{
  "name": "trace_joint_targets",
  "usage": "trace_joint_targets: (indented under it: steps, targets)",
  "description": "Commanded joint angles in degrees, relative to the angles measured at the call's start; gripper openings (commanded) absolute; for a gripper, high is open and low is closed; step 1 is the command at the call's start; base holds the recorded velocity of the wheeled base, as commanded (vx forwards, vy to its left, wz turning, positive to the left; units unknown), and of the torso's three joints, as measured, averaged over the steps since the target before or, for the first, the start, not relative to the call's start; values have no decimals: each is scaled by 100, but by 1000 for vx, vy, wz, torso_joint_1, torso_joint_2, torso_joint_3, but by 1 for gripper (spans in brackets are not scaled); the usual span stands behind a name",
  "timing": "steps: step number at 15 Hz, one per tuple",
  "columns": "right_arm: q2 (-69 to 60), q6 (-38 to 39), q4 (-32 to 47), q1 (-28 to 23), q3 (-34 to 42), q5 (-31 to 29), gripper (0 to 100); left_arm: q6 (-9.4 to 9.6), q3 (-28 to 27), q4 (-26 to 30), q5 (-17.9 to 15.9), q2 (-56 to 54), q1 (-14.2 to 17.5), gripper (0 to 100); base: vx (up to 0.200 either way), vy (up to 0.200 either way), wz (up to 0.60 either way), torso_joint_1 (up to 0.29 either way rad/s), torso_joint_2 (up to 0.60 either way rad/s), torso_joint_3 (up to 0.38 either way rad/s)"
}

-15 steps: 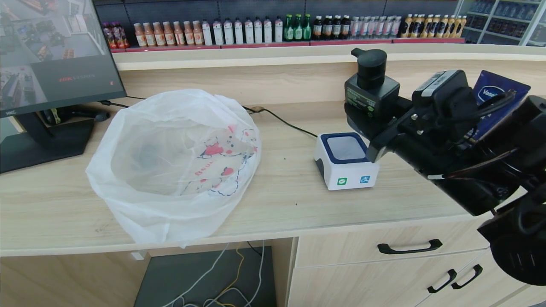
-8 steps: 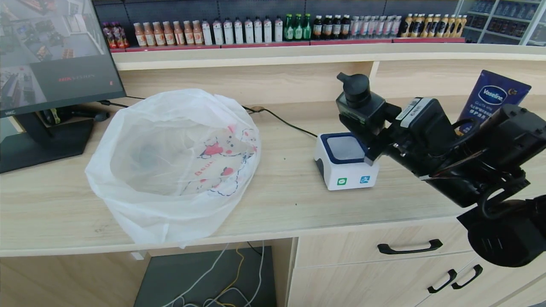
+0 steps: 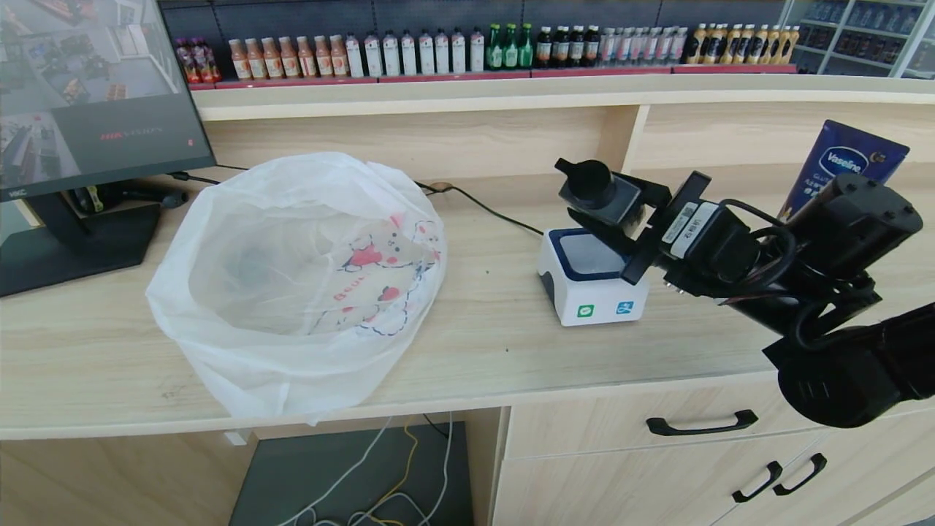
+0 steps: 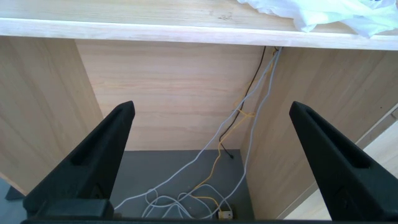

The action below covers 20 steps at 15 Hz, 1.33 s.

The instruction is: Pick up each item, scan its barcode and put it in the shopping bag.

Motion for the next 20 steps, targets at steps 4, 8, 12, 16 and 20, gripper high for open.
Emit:
trace_joint_targets:
  steps: [4, 8, 12, 16, 20]
  targets:
    - [135, -244, -4, -192, 11, 348, 0, 8, 0, 0, 0, -2, 0, 100, 0, 0, 0, 0, 0, 0]
    - [135, -472, -39, -262, 337, 533, 0, -1, 0, 0, 9, -2, 0, 100, 0, 0, 0, 0, 0, 0]
    - [223, -481, -118, -315, 301, 524, 0, -1, 0, 0, 9, -2, 0, 100, 0, 0, 0, 0, 0, 0]
    - [329, -490, -127, -315, 319, 498, 0, 8, 0, 0, 0, -2, 0, 100, 0, 0, 0, 0, 0, 0]
    - [390, -481, -232, -315, 337, 489, 0, -1, 0, 0, 0, -2, 0, 100, 0, 0, 0, 0, 0, 0]
